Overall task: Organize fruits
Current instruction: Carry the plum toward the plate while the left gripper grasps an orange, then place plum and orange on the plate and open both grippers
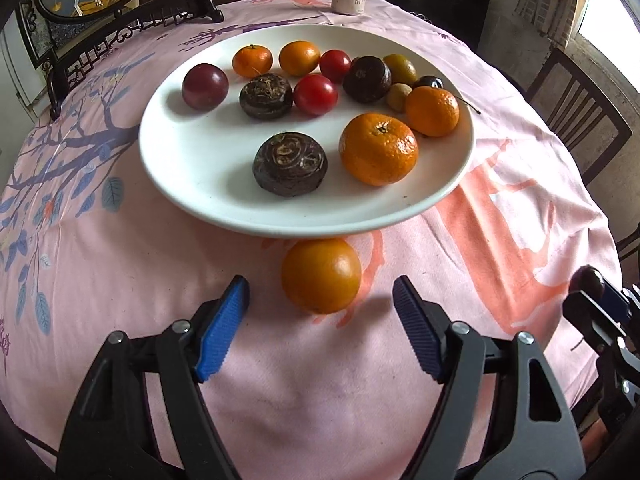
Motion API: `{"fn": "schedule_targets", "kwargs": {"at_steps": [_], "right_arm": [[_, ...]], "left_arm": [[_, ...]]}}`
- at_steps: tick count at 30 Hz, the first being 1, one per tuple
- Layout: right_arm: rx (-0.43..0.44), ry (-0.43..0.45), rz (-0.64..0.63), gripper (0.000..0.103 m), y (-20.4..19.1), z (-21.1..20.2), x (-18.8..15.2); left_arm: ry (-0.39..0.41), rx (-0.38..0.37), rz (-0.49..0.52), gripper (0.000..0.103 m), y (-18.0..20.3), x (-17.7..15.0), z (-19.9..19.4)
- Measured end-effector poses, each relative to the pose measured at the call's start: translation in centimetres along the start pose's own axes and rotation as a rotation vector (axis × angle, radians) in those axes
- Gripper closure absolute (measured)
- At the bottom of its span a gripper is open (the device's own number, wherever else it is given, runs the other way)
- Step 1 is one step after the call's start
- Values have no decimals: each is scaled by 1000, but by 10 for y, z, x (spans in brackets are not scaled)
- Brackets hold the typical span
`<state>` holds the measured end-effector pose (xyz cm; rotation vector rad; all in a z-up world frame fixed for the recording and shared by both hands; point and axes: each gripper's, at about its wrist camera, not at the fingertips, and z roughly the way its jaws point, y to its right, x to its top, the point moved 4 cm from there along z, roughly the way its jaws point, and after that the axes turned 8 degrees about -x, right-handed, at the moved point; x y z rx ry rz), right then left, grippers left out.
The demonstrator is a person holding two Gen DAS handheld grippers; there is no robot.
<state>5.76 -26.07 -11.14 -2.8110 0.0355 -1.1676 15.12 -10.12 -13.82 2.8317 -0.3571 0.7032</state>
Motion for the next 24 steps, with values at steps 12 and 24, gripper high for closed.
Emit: {"fn": "schedule_targets", "kwargs": {"at_steps": [12,24], "right_arm": [[23,-6,-5,71,-7,2,2],[55,-57,-79,71,-51,12,0]], "left_arm": [[13,-7,5,67,0,-5,-9],[73,-74,-45,67,-39,-41,-60]]}}
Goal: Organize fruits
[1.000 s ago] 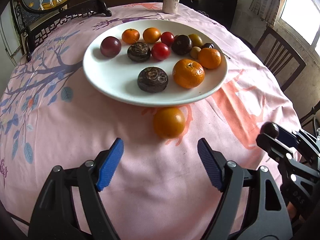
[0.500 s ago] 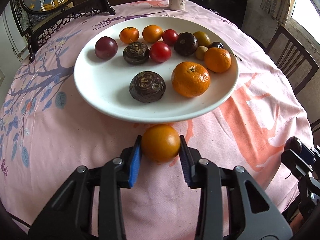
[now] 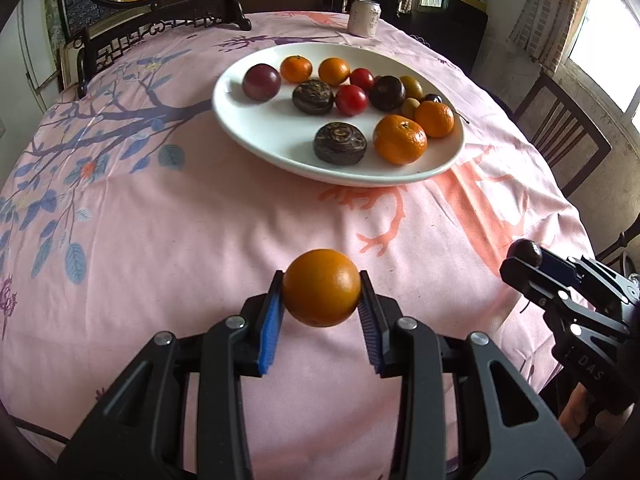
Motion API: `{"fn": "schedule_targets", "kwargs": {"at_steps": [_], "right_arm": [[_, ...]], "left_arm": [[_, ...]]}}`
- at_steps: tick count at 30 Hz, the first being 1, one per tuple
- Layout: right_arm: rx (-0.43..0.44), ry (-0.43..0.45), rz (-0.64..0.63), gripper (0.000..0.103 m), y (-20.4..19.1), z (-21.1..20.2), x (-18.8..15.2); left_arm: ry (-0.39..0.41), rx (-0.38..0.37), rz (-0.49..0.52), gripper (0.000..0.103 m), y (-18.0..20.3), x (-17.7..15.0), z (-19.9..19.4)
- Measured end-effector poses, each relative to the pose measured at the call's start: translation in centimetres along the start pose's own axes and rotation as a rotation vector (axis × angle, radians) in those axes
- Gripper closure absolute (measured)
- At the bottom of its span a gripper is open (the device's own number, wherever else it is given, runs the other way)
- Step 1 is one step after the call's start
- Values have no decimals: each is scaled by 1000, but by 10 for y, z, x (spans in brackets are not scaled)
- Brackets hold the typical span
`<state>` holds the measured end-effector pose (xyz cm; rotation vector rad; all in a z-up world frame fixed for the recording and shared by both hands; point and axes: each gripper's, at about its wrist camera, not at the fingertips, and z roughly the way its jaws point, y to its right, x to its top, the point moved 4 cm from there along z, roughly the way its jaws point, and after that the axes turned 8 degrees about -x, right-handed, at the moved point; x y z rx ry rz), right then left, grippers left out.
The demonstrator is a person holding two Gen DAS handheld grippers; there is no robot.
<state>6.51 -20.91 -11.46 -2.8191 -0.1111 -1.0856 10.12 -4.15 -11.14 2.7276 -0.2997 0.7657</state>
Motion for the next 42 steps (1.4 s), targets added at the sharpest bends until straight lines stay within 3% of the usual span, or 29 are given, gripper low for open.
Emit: {"fn": "schedule_targets", "kwargs": {"at_steps": [4,8,14,18,26,28,30,31,32,33,35,36,38,42], "right_arm": [[25,5,-23,71,-7,0,20],[5,65,-70,71,-14,0,62],[-42,51,-77,72,-14,50,117],[-42,3,-73,72,-13,81,130],[-64,-34,-78,72,-10,105,134],[-67,-30,-80,60,-11,106,135],[-58,-15,-74,50,-12,101,137],[-67,-11,-70,50,-12,96,137],[-75,-11,-69,48,-11,91,136],[-78,-11,-67,40,-11,84,135],[-104,8,-58,21,-9,65,129],[-119,29,-54,4,-9,54,124],[-137,91,-60,1,-11,30,111],[-155,101,-60,1,-15,7,85]], "left_arm": [[39,15,-9,67,-17,16,-20],[79,36,7,67,-23,64,-27],[52,57,-19,67,-25,138,17],[7,43,-62,67,-29,151,50],[-26,48,-75,66,-34,150,76],[-28,51,-84,65,-36,149,77],[-2,61,-77,46,-35,150,70],[23,68,-71,30,-34,150,62],[52,79,-62,25,-33,150,53],[74,89,-48,24,-31,150,44],[109,89,-25,12,-27,142,25],[131,84,-16,11,-24,136,15],[164,81,9,7,-18,120,-3],[181,78,24,7,-11,89,-24]]}}
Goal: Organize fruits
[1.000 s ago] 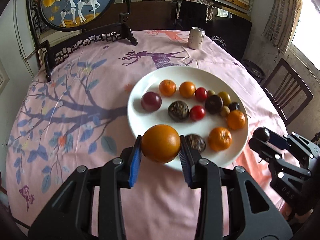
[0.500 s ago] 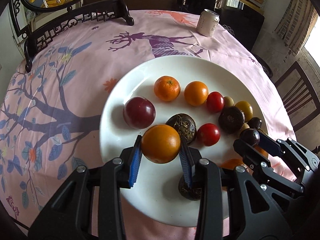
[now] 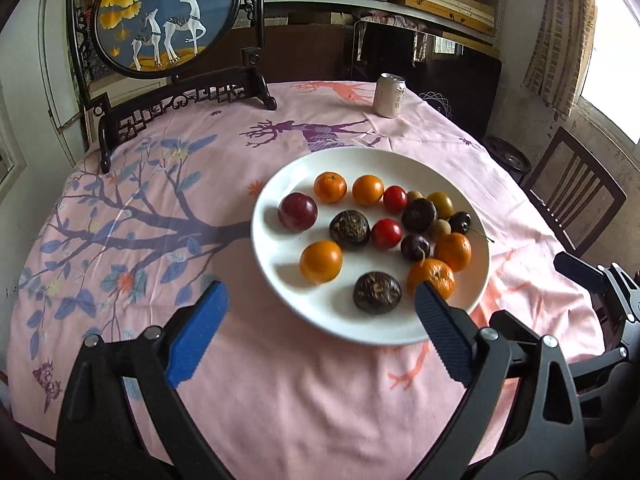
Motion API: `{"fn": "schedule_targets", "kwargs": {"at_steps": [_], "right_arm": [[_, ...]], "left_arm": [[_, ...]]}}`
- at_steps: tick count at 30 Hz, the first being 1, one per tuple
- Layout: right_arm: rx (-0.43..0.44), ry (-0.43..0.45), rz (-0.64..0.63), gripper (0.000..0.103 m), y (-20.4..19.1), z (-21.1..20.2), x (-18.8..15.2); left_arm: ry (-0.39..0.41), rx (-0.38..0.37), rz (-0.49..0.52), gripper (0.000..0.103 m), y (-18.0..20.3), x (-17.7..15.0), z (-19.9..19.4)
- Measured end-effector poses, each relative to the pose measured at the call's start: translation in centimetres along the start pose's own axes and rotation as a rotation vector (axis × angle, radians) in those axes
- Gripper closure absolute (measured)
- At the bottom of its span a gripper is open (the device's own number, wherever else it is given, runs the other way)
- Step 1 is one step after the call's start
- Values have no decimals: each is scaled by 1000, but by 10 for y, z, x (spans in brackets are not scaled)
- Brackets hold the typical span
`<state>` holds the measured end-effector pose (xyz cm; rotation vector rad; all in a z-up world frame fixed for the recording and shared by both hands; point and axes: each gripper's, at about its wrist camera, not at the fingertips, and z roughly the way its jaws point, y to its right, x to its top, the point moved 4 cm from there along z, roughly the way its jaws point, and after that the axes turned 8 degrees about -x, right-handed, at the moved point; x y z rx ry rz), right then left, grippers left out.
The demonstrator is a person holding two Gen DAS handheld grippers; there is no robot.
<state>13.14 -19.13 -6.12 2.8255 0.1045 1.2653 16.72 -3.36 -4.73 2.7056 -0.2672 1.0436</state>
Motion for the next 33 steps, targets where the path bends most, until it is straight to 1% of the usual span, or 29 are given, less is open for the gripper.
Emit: {"fn": "schedule_targets", "kwargs": {"at_steps": [4,11,14,18,33], "right_arm": [[-11,-17,10,1,-2,-10,-11],[-7,-33,21,1,-6,-17,-21],[1,-28,29,1,-8,-21,-21],[12,-23,38,1,-9,-27,-21],[12,-4,23,1,-13,-39,-23]], "left_arm": [[-27,-6,-15,7,-1,-19,-9],[-4,22,-13,7,-1,-34,-24],[7,39,0,7,1,-36,-29],[10,30,-4,7,1,-37,-35],[17,41,-2,7,4,-39,-41]]}}
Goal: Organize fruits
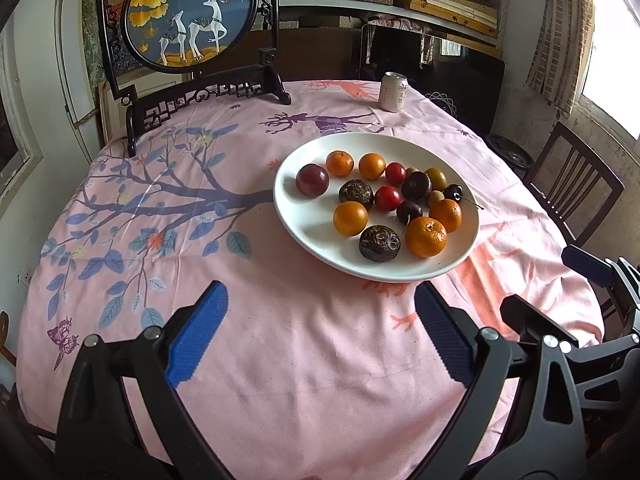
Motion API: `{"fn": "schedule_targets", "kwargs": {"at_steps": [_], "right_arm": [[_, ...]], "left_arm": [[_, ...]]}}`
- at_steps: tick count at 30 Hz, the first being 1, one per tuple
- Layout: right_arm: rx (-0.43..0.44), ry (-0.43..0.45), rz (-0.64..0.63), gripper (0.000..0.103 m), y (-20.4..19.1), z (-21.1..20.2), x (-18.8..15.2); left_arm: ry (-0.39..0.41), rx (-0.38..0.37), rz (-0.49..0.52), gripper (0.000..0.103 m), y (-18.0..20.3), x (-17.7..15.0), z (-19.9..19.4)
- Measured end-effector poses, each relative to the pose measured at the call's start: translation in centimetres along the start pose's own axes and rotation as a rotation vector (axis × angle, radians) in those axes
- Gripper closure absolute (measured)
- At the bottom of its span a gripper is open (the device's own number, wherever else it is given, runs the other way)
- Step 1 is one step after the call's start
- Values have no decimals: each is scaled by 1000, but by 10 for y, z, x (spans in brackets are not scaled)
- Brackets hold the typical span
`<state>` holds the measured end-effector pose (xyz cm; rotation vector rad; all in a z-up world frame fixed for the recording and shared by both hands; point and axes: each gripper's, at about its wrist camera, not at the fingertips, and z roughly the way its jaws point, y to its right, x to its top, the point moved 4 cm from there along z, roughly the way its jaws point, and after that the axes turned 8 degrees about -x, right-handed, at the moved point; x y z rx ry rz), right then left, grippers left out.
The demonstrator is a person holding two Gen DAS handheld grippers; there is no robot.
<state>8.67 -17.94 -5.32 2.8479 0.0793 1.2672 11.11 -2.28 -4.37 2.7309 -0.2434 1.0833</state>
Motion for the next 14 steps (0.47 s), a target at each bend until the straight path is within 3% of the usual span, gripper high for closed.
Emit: {"fn": "schedule_targets", "kwargs": {"at_steps": [14], "right_arm": [[2,-2,0,1,-1,0,0]], "left_arm": [[-10,4,-13,5,-7,2,3]]}}
